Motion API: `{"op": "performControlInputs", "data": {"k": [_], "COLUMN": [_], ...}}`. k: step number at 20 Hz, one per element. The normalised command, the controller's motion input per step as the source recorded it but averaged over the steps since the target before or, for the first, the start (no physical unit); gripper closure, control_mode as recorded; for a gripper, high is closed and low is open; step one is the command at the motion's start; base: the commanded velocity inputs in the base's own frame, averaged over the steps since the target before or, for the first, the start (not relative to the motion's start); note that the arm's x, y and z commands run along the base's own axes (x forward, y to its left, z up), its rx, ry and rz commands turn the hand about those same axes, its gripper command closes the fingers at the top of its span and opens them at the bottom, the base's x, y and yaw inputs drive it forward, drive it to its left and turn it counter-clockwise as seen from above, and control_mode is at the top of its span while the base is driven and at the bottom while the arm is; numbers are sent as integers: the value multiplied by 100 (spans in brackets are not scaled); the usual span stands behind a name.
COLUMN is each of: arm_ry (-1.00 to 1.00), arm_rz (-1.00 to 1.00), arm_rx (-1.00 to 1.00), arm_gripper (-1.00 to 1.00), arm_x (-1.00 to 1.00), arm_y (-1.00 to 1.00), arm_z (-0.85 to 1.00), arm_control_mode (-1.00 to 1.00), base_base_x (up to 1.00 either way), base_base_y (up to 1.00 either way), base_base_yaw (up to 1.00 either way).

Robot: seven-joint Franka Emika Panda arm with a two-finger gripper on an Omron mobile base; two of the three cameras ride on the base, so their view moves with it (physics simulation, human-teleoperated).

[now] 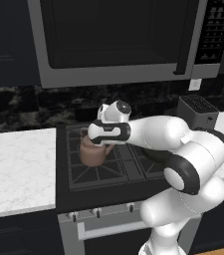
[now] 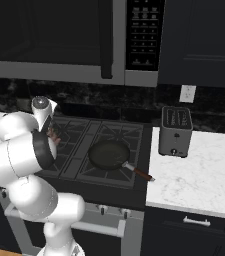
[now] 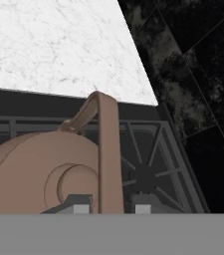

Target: Pick the kettle from the counter and place it on a stove burner. Then turn the burner on.

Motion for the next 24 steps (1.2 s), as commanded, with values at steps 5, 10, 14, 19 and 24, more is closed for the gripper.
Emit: {"op": "performControlInputs", "data": {"k": [5,10,14,19,24], "arm_ry": [0,-4,-6,-12,-22], "arm_rz": [0,0,0,0,-9], "arm_rx": [0,0,0,0,1], "arm_gripper": [-100,-100,-100,-100,-100], "arm_x": [-1,-16,-35,-64,-45], "arm_y": [0,0,0,0,9], "arm_z": [0,5,16,31,95], "arm_control_mode": [-100,-100,-100,-100,-100], "base_base_x": [0,0,0,0,0], "base_base_y": [0,0,0,0,0], "base_base_yaw": [0,0,0,0,0]}}
